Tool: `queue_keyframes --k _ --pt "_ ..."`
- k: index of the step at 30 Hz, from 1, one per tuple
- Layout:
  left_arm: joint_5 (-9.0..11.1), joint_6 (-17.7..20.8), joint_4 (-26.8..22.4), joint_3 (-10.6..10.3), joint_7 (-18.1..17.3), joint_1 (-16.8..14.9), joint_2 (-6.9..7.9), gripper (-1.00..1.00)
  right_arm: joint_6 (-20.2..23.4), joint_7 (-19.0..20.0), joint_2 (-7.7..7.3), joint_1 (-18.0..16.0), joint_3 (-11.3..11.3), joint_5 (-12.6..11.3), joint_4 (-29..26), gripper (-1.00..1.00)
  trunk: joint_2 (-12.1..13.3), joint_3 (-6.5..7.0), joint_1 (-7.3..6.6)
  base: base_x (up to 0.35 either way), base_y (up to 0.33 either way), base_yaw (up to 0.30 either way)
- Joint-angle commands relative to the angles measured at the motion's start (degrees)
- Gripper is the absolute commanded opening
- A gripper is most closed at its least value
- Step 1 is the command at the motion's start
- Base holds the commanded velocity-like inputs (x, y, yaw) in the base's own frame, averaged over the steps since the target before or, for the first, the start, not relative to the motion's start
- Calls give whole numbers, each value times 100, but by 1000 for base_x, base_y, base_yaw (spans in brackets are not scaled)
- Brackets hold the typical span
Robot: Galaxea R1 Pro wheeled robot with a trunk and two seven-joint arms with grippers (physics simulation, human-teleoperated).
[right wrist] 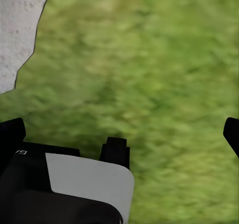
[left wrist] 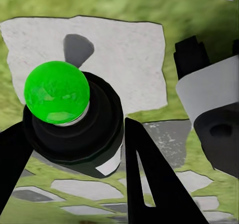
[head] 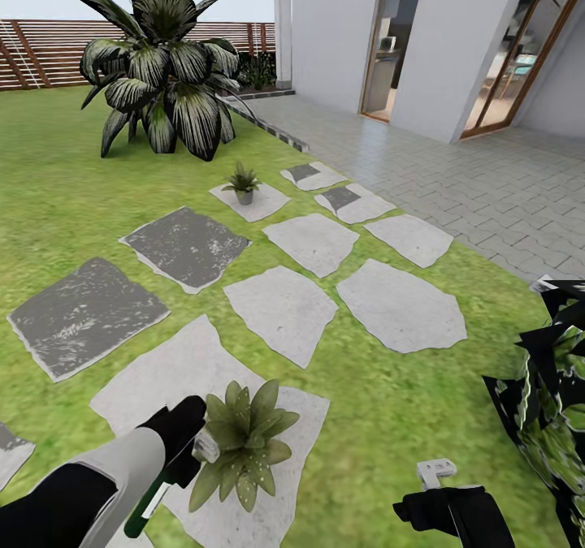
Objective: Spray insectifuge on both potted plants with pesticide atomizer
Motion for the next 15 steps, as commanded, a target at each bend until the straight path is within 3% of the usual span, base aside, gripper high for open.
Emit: queue_keyframes --k 1,6,15 --pt "-70 12 -8 -9 -57 23 2 -100 12 58 5 -4 -16 62 -8 100 -2 -4 0 0 0 0" --pt "-69 10 -8 -11 -60 230 12 -100 15 60 6 -4 -16 64 -8 100 -2 -4 0 0 0 0" --pt "-68 4 -8 -19 -52 267 35 -100 13 60 4 -3 -16 64 -8 100 -2 -4 0 0 0 0"
